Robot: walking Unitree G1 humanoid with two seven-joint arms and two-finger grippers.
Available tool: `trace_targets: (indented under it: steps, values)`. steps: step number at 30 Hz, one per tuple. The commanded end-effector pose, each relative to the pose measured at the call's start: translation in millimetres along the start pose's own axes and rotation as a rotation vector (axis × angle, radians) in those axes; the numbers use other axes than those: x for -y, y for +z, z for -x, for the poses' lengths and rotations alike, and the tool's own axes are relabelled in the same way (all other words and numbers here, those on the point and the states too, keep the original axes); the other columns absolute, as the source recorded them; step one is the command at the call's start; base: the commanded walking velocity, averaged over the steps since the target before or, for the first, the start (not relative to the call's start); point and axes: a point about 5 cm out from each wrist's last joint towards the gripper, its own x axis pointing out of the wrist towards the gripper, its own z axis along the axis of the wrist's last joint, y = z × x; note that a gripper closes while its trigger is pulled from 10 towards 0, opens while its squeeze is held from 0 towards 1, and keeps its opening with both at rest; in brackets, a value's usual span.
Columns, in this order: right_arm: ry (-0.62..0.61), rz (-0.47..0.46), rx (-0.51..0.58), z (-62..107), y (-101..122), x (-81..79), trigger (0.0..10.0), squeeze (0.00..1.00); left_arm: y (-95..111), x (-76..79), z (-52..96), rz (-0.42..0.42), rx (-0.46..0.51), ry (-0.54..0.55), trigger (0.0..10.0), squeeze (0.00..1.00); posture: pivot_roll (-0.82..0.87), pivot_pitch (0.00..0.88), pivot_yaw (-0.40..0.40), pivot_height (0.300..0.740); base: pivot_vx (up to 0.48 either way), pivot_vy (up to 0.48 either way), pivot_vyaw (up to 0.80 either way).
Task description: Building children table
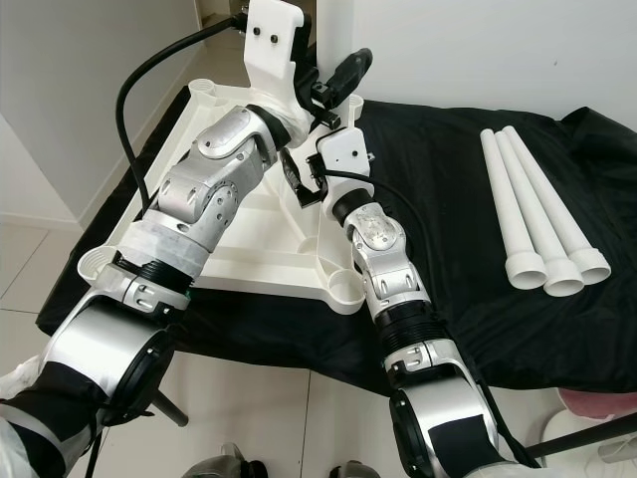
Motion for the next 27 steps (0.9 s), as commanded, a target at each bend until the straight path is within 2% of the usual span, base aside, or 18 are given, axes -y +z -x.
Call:
trace_targets:
  steps: [1,5,6,7,8,17,22,23,24,25,27]
  values:
    - [0.000,-0.009,0.036,0.3,5,-1.2,10.0,0.00,4,4.6,-4.3,-0.008,0.000,-0.031,10.0,0.00,-0.01,0.000,-0.008,0.740,0.000,0.000,0.00]
    - [-0.009,-0.016,0.034,0.4,5,0.1,9.6,0.00,4,5.3,-4.5,-0.006,0.001,-0.032,10.0,0.00,-0.01,0.000,-0.009,0.740,0.000,0.000,0.00]
    - [-0.016,-0.022,0.030,0.5,4,1.2,3.7,0.00,4,5.9,-4.8,-0.006,0.002,-0.031,10.0,0.00,-0.01,0.000,-0.012,0.740,0.000,0.000,0.00]
    - [-0.016,-0.022,0.030,0.5,4,1.2,3.7,0.00,4,5.9,-4.8,-0.006,0.002,-0.031,10.0,0.00,-0.01,0.000,-0.012,0.740,0.000,0.000,0.00]
    - [-0.044,-0.048,0.017,-0.1,2,4.3,0.0,0.00,4,6.3,-5.2,-0.009,0.004,-0.031,10.0,0.00,-0.01,0.000,-0.016,0.740,0.000,0.000,0.00]
    - [-0.141,-0.126,-0.032,-1.4,-4,13.7,0.0,0.00,6,8.6,-4.3,0.007,0.017,-0.049,10.0,0.00,0.00,0.000,-0.021,0.740,0.000,0.000,0.00]
    - [-0.159,-0.134,-0.038,-1.2,-5,15.6,0.0,0.00,6,9.8,-4.0,0.014,0.023,-0.058,10.0,0.00,0.00,0.000,-0.021,0.740,0.000,0.000,0.00]
    - [-0.182,-0.143,-0.045,-0.7,-6,17.7,0.0,0.00,8,11.9,-3.5,0.038,0.033,-0.074,10.0,0.91,0.00,0.000,-0.021,0.740,0.000,0.000,0.00]
    - [-0.182,-0.143,-0.045,-0.7,-6,17.7,0.0,0.00,8,11.9,-3.5,0.038,0.033,-0.074,10.0,0.91,0.00,0.000,-0.021,0.740,0.000,0.000,0.00]
    - [-0.208,-0.149,-0.052,0.4,-8,20.2,10.0,0.00,12,15.9,-2.0,0.096,0.071,-0.117,10.0,1.00,0.00,0.000,-0.022,0.740,0.000,0.000,0.00]
    - [-0.222,-0.158,-0.051,1.5,-9,21.6,10.0,0.00,14,16.5,-1.1,0.111,0.083,-0.126,10.0,1.00,0.00,0.000,-0.021,0.740,0.000,0.000,0.00]
